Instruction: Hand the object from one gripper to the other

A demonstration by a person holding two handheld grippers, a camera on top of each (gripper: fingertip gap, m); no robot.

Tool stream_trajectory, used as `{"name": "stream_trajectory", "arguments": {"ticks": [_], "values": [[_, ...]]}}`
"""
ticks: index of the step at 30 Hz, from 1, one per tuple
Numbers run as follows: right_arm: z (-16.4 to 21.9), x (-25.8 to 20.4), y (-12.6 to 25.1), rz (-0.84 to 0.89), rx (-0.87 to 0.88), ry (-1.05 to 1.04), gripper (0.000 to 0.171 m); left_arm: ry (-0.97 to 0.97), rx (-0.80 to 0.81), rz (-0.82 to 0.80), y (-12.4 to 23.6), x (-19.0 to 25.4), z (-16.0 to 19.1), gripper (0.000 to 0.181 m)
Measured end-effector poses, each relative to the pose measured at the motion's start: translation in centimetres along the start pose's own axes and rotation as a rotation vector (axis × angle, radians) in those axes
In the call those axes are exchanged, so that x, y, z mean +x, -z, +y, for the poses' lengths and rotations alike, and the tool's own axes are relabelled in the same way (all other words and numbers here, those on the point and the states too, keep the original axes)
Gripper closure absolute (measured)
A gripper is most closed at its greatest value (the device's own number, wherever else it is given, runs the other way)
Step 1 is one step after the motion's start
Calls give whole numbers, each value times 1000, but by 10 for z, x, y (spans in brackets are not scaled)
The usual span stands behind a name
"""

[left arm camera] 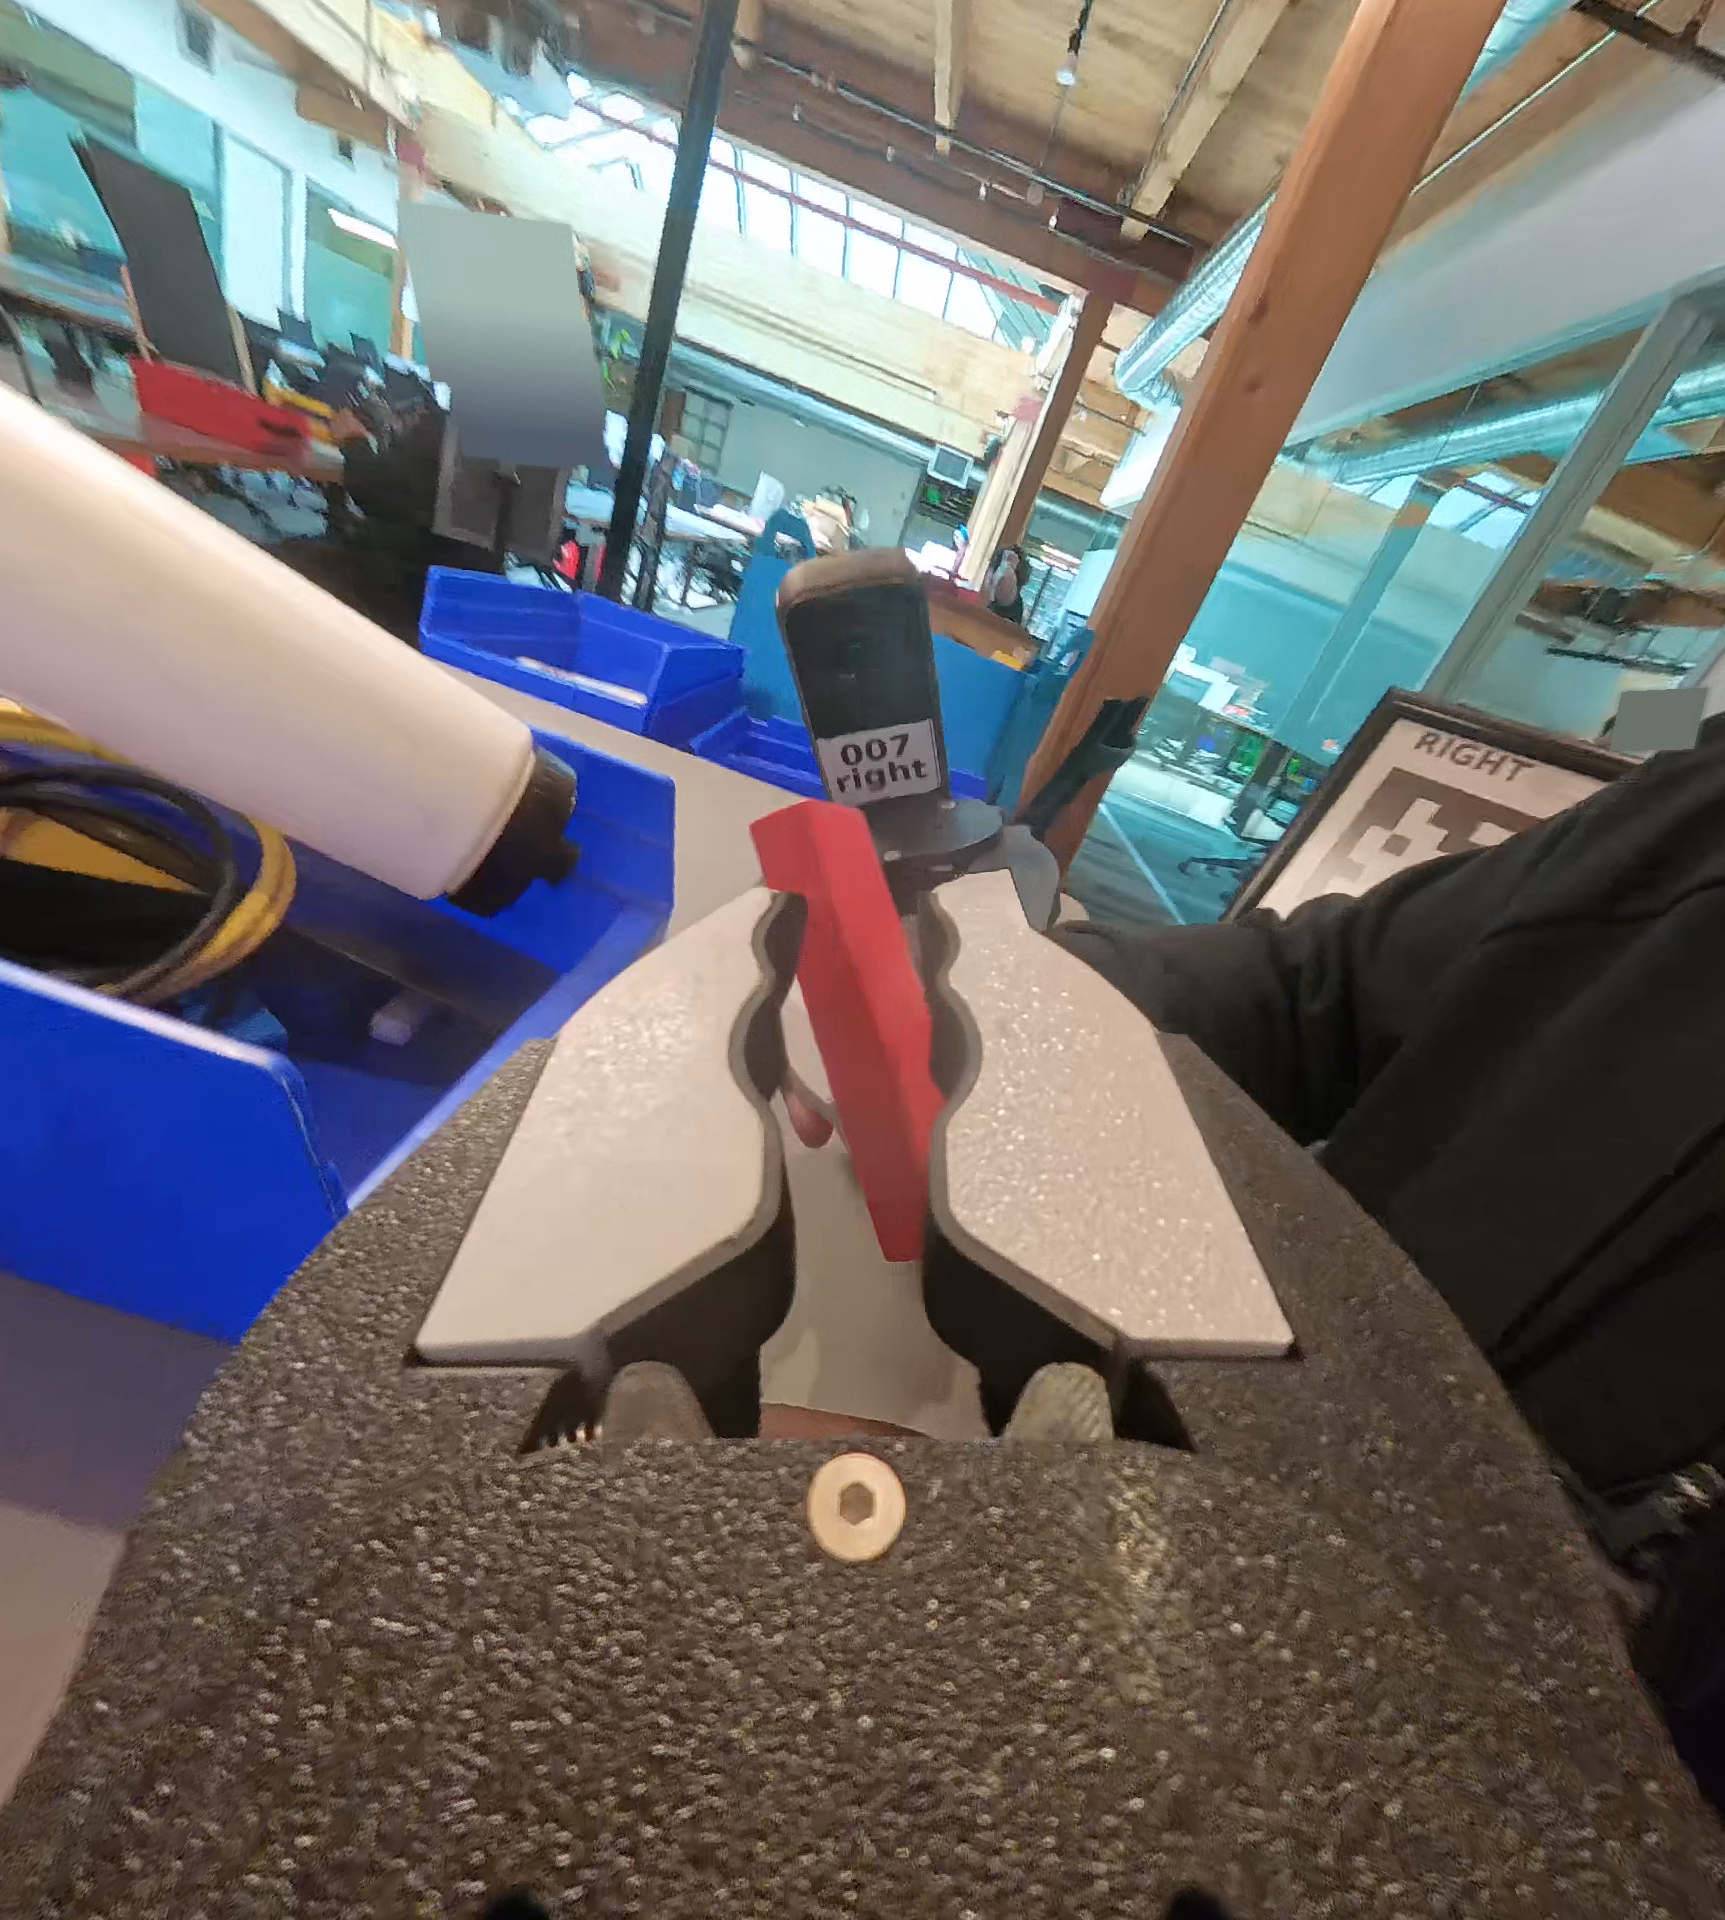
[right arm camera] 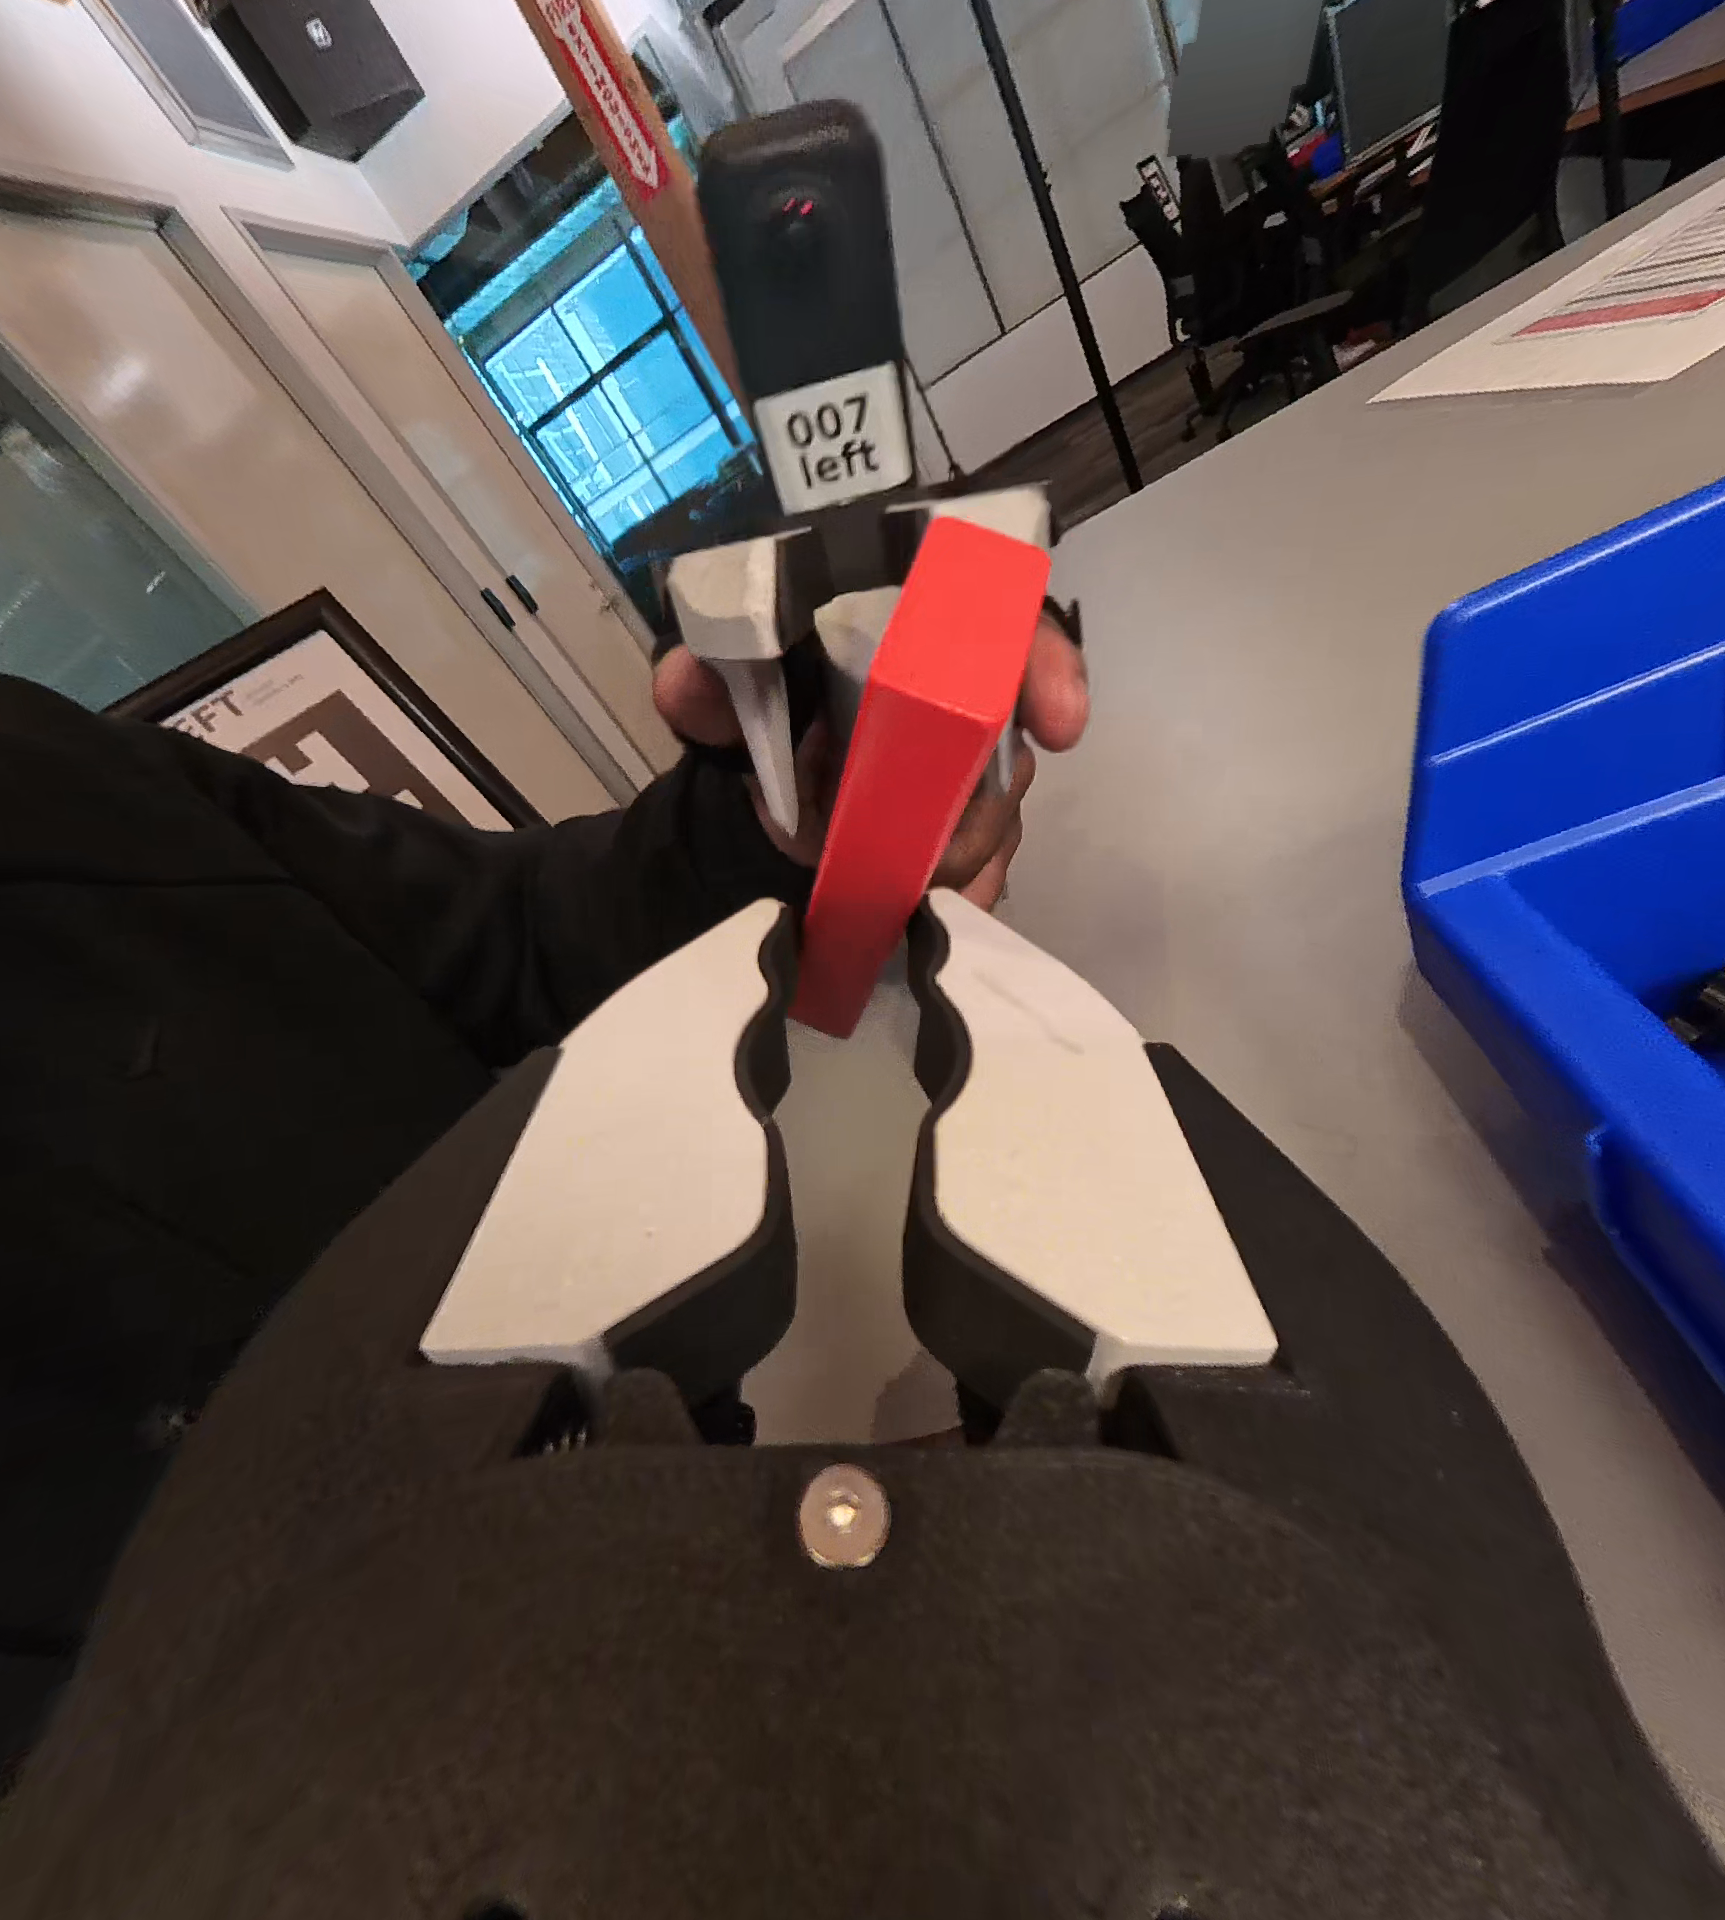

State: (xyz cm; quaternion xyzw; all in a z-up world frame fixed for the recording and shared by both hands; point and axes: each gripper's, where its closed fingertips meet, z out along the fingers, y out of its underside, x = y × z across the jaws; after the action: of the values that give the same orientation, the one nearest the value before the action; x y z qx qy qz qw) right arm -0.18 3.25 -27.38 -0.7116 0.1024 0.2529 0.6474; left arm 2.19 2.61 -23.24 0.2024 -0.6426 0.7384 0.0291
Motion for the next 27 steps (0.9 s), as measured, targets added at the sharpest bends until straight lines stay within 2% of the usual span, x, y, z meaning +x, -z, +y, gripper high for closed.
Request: {"name": "stream_trajectory", "arguments": {"ticks": [3, 5, 7, 9, 11, 12, 15, 18, 23, 27], "values": [[11, -4, -4, -2, -78, 61, 151, 71, -100, 51, -2, 4, 14, 141], [23, -7, -8, -1, -154, 107, 151, 52, -183, 63, -7, 9, 29, 140], [36, -6, -12, 19, -238, 148, 152, -6, -262, 77, -10, 14, 43, 159], [39, 3, -12, 86, -257, 184, 154, -64, -268, 49, -14, 13, 46, 163], [30, 14, -8, 176, -220, 223, 151, -71, -194, -32, -15, 2, 36, 163], [23, 21, -5, 239, -189, 261, 142, -60, -121, -70, -14, -4, 25, 163], [-2, 37, 7, 474, -93, 434, 120, 27, 194, -199, 1, -24, -15, 163], [-15, 41, 12, 686, -59, 669, 111, 163, 526, -199, 24, -29, -44, 163], [-17, 40, 6, 906, -102, 958, 95, 278, 573, -126, 10, -23, -35, 163], [-33, 28, 14, 1061, -93, 1244, 94, 385, 531, -166, 0, -32, -19, 163]]}}
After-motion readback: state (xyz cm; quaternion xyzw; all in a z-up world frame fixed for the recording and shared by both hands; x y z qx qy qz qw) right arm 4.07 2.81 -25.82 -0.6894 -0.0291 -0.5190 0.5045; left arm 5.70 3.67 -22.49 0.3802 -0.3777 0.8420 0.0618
